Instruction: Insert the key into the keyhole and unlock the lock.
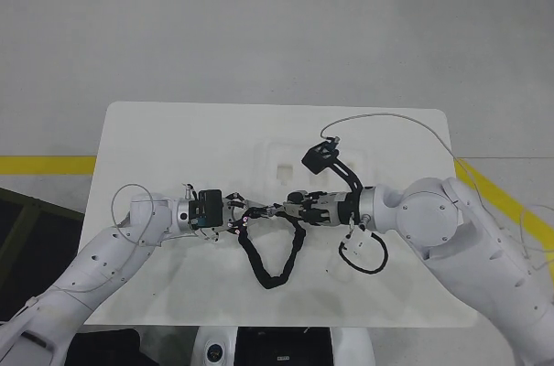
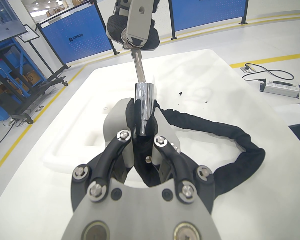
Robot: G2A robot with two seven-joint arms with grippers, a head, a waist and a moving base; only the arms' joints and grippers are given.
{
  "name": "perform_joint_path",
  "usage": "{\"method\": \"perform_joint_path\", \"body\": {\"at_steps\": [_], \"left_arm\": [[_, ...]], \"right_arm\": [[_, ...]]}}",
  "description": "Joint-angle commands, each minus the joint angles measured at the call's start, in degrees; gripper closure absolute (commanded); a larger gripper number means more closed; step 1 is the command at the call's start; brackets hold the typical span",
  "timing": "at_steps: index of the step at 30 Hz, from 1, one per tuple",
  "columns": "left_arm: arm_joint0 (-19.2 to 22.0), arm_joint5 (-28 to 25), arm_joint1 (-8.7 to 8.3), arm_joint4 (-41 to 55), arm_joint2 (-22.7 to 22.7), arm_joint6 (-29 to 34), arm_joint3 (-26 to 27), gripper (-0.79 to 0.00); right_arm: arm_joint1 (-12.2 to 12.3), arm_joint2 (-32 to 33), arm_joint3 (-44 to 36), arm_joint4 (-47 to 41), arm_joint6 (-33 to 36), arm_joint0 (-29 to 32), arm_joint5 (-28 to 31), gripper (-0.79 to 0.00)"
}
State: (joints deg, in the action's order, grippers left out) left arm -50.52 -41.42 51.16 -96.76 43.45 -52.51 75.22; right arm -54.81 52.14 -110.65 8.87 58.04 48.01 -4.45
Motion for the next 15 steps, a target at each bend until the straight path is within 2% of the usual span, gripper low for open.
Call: {"method": "perform_joint_path", "body": {"at_steps": [1, 15], "left_arm": [[0.00, 0.00, 0.00, 0.00, 0.00, 0.00, 0.00, 0.000], [0.00, 0.00, 0.00, 0.00, 0.00, 0.00, 0.00, 0.000]], "right_arm": [[-0.09, -0.14, 0.01, 0.08, 0.13, -0.07, -0.03, 0.000], [-0.66, -0.43, -0.47, 0.68, 1.35, -0.56, -1.06, 0.000]]}}
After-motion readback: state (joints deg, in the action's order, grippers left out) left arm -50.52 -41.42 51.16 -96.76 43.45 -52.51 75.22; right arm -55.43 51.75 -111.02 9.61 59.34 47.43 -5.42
